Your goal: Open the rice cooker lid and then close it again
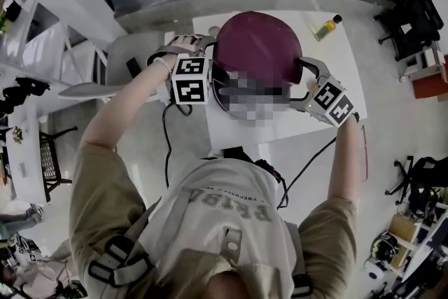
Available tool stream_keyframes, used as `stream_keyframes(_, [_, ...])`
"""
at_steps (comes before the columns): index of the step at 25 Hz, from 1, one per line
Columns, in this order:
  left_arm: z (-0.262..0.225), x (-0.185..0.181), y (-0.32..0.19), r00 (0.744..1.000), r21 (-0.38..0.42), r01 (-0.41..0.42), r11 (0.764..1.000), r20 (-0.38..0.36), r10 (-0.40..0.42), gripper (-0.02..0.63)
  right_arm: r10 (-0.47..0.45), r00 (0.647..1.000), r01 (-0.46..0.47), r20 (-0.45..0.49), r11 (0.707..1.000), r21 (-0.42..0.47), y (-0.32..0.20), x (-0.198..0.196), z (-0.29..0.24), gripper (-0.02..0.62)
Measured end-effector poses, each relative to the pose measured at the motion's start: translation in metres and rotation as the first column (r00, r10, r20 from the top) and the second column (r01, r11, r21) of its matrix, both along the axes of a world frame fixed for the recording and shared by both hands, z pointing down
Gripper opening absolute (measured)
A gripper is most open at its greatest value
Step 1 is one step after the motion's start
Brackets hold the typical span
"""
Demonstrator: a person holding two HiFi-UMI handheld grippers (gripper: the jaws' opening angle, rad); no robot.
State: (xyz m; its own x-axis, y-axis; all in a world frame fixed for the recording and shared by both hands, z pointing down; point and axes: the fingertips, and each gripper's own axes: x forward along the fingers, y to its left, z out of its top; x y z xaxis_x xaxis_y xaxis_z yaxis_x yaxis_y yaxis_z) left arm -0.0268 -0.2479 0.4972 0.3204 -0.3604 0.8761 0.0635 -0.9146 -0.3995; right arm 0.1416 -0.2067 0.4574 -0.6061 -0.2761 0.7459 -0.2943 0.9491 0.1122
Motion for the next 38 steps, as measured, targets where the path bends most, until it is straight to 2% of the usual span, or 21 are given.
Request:
stream_keyframes(14, [0.031, -0.005, 0.017, 0.993, -0.044, -0.041, 0.998, 0.108, 0.046, 0.538, -0.061, 0.992, 0.051, -0.112, 0.995, -0.090, 0.020, -0.002, 0.033, 0.530])
stream_keyframes(38, [0.057, -0.007, 0.023, 0.981, -0.055, -0.064, 0.996, 0.178, 0.072, 0.538, -0.123, 0.980, 0.099, -0.154, 0.983, -0.155, 0.030, -0.003, 0.056, 0.529])
